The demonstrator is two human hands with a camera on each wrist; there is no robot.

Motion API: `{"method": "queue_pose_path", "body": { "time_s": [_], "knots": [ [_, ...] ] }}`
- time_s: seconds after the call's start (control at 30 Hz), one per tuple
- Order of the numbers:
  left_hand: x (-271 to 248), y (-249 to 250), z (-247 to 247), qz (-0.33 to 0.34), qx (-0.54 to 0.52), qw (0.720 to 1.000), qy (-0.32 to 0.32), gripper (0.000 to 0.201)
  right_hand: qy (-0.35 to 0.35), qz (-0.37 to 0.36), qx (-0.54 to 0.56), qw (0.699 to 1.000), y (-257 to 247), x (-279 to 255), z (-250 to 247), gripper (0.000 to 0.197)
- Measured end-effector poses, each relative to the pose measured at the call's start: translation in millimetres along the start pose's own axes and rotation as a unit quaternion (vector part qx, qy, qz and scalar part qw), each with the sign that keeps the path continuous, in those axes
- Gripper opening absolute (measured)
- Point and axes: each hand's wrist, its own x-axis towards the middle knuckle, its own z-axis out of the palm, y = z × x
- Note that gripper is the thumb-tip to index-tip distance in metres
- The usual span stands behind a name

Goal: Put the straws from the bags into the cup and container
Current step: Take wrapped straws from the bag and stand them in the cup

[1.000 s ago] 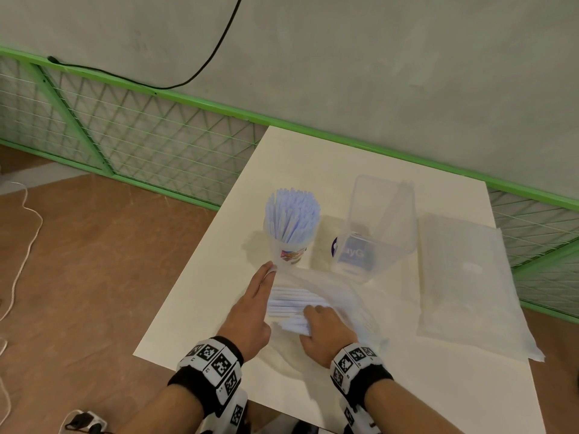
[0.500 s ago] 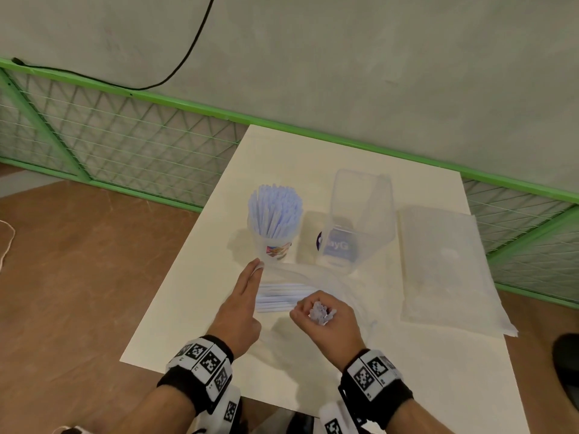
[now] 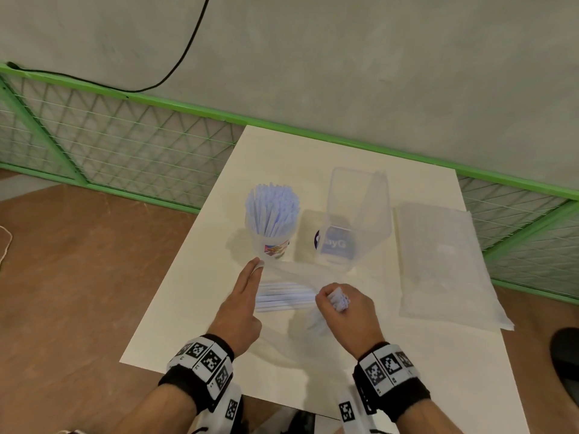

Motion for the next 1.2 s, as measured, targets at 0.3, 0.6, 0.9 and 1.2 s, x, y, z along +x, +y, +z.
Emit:
{"method": "queue_pose_path", "body": {
  "time_s": [0.3, 0.6, 0.9, 1.2],
  "knots": [
    [4, -1, 0, -0.002, -0.006, 1.0, -0.001, 0.103, -0.002, 0.001, -0.033, 0.999, -4, 10, -17, 0.024],
    [4, -1, -3, -0.003, 0.007, 1.0, -0.006, 0.102, 0.014, -0.008, 0.077, 0.997, -53, 45, -43, 0.017],
    [7, -4, -8, 0.008, 0.014, 1.0, -0.019, 0.103, 0.024, -0.059, 0.207, 0.976, -147, 126, -72, 0.006],
    [7, 0, -14, 0.009, 0.015, 1.0, -0.015, 0.102, 0.0, -0.102, 0.174, 0.979, -153, 159, -50, 0.01]
  ]
}}
